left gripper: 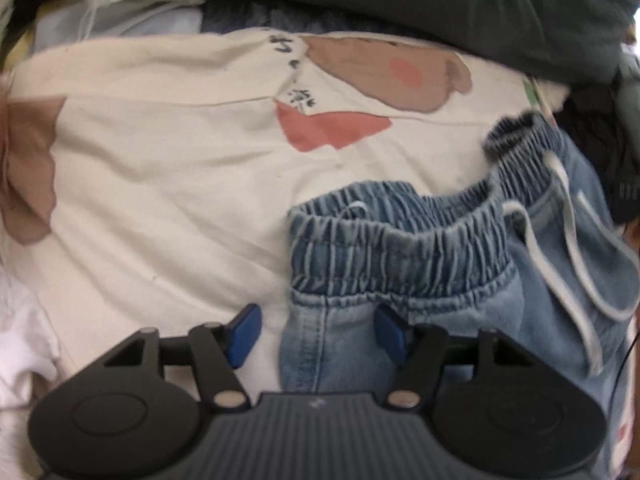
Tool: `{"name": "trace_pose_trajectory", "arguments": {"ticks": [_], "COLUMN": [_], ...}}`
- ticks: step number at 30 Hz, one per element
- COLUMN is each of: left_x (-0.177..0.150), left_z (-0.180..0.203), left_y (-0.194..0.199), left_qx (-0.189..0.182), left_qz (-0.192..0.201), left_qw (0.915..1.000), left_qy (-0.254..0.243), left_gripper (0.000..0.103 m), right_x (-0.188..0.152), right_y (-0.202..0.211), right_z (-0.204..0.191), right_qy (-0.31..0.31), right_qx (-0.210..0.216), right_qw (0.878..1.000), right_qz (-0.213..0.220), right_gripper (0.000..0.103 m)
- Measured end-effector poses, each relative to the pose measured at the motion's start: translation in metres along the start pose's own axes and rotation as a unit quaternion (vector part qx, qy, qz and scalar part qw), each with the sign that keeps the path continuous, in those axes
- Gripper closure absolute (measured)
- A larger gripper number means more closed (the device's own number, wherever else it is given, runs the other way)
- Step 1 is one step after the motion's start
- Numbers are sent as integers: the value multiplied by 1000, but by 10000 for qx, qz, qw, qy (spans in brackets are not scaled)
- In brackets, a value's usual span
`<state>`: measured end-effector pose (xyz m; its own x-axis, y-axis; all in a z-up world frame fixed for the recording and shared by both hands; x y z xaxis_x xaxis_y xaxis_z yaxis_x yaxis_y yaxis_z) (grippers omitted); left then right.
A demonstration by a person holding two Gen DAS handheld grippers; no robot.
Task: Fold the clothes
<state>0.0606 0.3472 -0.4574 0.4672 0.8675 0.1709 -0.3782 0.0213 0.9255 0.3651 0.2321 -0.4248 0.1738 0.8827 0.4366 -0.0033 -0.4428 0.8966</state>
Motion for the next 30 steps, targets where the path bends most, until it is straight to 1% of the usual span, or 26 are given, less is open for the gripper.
{"name": "trace_pose_trajectory", "arguments": {"ticks": [1, 2, 4, 6, 8, 13, 16, 19, 23, 25, 28, 30], "left_x": [0, 0, 1, 0, -1, -8, -14, -20, -29, -36, -44, -47], "left_z": [2, 3, -1, -9, -15, -16, -16, -19, -26, -29, -33, -34], "left_y": [-1, 0, 1, 7, 17, 38, 47, 52, 57, 57, 58, 58], "left_qx": [-65, -98, -80, -144, -119, -70, -63, -73, 9, 68, 93, 107], "left_qz": [-43, -93, -173, -293, -340, -523, -665, -796, -966, -1060, -1137, -1146], "left_qw": [10000, 9999, 9998, 9993, 9991, 9986, 9977, 9968, 9953, 9943, 9934, 9933], "left_qy": [-4, -62, -25, 164, 217, 96, 64, 72, 92, 84, 139, 132], "left_gripper": [64, 66, 81, 89, 90, 90, 90, 90, 90, 90, 90, 90], "right_x": [-3, -5, -7, -9, -10, -16, -24, -35, -53, -56, -42, -24], "right_y": [-1, -2, -1, 0, 2, 4, 6, 13, 20, 23, 29, 33], "right_z": [-2, -3, -2, -1, -3, -12, -21, -31, -49, -52, -40, -30], "right_qy": [83, 140, 110, 90, 197, 517, 563, 615, 637, 705, 442, 360], "right_qx": [-22, -38, -35, -31, -49, -99, -109, -152, 26, 173, 311, 230], "right_qw": [10000, 9999, 9999, 9999, 9998, 9985, 9981, 9978, 9975, 9967, 9983, 9991], "right_qz": [-36, -58, -47, -45, -62, -167, -224, -189, -292, -362, -197, 12], "right_gripper": [45, 45, 45, 44, 44, 43, 43, 45, 45, 45, 45, 45]}}
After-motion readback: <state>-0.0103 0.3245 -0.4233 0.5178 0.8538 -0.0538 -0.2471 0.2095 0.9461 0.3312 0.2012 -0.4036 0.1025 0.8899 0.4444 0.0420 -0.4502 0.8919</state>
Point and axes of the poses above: each gripper's, at about its wrist camera, not at the fingertips, and y roughly against the way its jaws point, z to its right, x to its top, the point moved 10 cm from there along -y, roughly the way its jaws point, and after that the axes turned 10 degrees about y, right-handed, at the moved point
